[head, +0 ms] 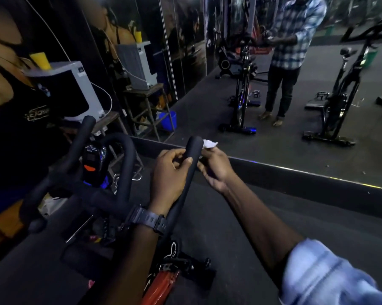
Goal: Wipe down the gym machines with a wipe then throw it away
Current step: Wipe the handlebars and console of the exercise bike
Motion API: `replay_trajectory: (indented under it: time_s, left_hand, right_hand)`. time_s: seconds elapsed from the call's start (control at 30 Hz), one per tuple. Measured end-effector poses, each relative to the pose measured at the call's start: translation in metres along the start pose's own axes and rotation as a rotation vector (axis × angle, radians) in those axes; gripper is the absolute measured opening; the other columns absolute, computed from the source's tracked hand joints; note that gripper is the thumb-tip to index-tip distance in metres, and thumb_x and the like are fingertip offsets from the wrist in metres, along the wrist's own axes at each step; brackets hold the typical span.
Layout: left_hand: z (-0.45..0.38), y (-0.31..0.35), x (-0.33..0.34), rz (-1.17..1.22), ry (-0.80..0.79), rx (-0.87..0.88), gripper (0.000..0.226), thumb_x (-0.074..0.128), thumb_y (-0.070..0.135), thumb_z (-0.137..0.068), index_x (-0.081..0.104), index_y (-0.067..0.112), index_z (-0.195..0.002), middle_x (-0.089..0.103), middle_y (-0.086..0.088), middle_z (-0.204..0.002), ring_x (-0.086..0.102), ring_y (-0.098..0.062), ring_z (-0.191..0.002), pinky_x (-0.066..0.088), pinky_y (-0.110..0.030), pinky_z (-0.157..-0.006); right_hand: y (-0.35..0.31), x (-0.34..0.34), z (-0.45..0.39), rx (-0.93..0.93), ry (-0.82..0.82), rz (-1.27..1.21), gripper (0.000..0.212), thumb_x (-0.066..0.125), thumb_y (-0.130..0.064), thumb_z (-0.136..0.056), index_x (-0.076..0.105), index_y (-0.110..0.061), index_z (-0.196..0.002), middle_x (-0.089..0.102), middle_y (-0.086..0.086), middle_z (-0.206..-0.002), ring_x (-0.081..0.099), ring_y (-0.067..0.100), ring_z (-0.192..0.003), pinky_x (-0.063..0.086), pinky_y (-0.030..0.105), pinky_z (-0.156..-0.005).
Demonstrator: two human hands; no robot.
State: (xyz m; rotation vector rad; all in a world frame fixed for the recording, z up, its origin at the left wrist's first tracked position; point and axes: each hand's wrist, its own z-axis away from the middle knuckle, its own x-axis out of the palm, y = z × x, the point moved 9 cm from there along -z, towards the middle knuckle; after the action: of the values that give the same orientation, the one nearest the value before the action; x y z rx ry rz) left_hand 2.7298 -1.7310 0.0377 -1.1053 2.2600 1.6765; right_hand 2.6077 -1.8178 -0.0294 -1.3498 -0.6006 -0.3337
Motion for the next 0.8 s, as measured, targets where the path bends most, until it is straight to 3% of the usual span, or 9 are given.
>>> replay_trajectory:
  time_s: [0.07,0.13,0.23,0.3,0.4,0.53,0.67,0.73,0.8]
  left_hand:
    - [-0.003,0.005,0.002,-0.024,0.042,0.018,0.019,0.071,0.02,-0.086,0.071,0.018,-0.104,0.063,0.001,-0.101,0.065,-0.012,-0.085,0.055,-0.034,-0.08]
    - [-0.007,0.006,0.004,-0.058,0.085,0.017,0.018,0.07,0.018,-0.085,0.072,0.017,-0.104,0.064,0.0,-0.101,0.065,-0.013,-0.085,0.054,-0.032,-0.079]
    - [-0.008,0.008,0.004,-0.107,0.133,0.01,0.019,0.071,0.015,-0.086,0.073,0.015,-0.105,0.065,-0.001,-0.1,0.061,-0.006,-0.079,0.045,-0.009,-0.072]
    - [-0.008,0.01,0.003,-0.124,0.17,0.029,0.02,0.072,0.014,-0.084,0.073,0.013,-0.104,0.066,0.001,-0.098,0.058,0.0,-0.074,0.041,-0.004,-0.071]
    - [-0.011,0.011,0.003,-0.125,0.202,0.032,0.02,0.074,0.018,-0.083,0.074,0.015,-0.103,0.066,0.006,-0.095,0.059,0.003,-0.074,0.048,-0.015,-0.072]
    - [-0.015,0.005,0.006,-0.052,0.279,0.015,0.019,0.075,0.016,-0.082,0.074,0.016,-0.101,0.064,0.008,-0.093,0.059,0.007,-0.074,0.044,-0.007,-0.069]
    - [-0.011,0.009,0.009,-0.084,0.308,0.005,0.022,0.067,0.035,-0.082,0.073,0.025,-0.1,0.064,0.013,-0.095,0.061,0.0,-0.082,0.048,-0.018,-0.075]
    - [-0.009,0.013,0.006,-0.15,0.314,-0.014,0.026,0.063,0.042,-0.08,0.074,0.029,-0.1,0.065,0.015,-0.095,0.061,0.001,-0.084,0.048,-0.018,-0.077]
    - [-0.007,0.018,0.005,-0.205,0.351,-0.043,0.023,0.066,0.04,-0.08,0.074,0.028,-0.098,0.066,0.014,-0.092,0.062,0.001,-0.083,0.048,-0.018,-0.077]
  right_hand:
    - [0.014,0.009,0.006,0.132,-0.155,-0.005,0.015,0.044,0.0,-0.096,0.059,-0.002,-0.097,0.06,0.01,-0.09,0.058,0.014,-0.08,0.054,0.023,-0.074]
    - [0.043,0.011,0.032,0.256,-0.299,0.038,0.028,0.04,0.0,-0.098,0.066,-0.005,-0.09,0.065,0.004,-0.079,0.061,0.009,-0.068,0.053,0.019,-0.067]
    - [0.064,0.007,0.042,0.347,-0.422,0.083,0.037,0.04,0.003,-0.097,0.069,-0.011,-0.079,0.065,0.004,-0.076,0.059,0.007,-0.06,0.052,0.016,-0.062]
    - [0.038,0.005,0.009,0.284,-0.392,0.105,0.025,0.044,0.006,-0.094,0.067,-0.005,-0.093,0.062,0.012,-0.092,0.06,0.012,-0.074,0.054,0.02,-0.071]
    - [-0.005,0.011,-0.034,0.201,-0.366,0.041,0.02,0.048,0.002,-0.095,0.064,-0.003,-0.106,0.064,0.012,-0.097,0.061,0.014,-0.084,0.053,0.022,-0.082]
    - [0.017,0.003,-0.018,0.258,-0.471,0.106,0.022,0.046,0.002,-0.096,0.066,-0.004,-0.104,0.066,0.007,-0.094,0.06,0.008,-0.078,0.052,0.018,-0.074]
    - [0.005,0.025,-0.031,0.251,-0.594,0.094,0.027,0.05,-0.004,-0.095,0.062,0.004,-0.118,0.066,0.019,-0.114,0.063,0.021,-0.104,0.048,0.032,-0.1]
    - [-0.018,0.042,-0.044,0.21,-0.612,0.039,0.024,0.046,0.001,-0.095,0.064,0.002,-0.112,0.071,0.012,-0.105,0.066,0.015,-0.097,0.051,0.026,-0.094]
    - [-0.044,0.058,-0.042,0.025,-0.734,0.174,0.024,0.047,0.003,-0.095,0.065,0.0,-0.11,0.073,0.007,-0.102,0.068,0.014,-0.096,0.051,0.022,-0.089]
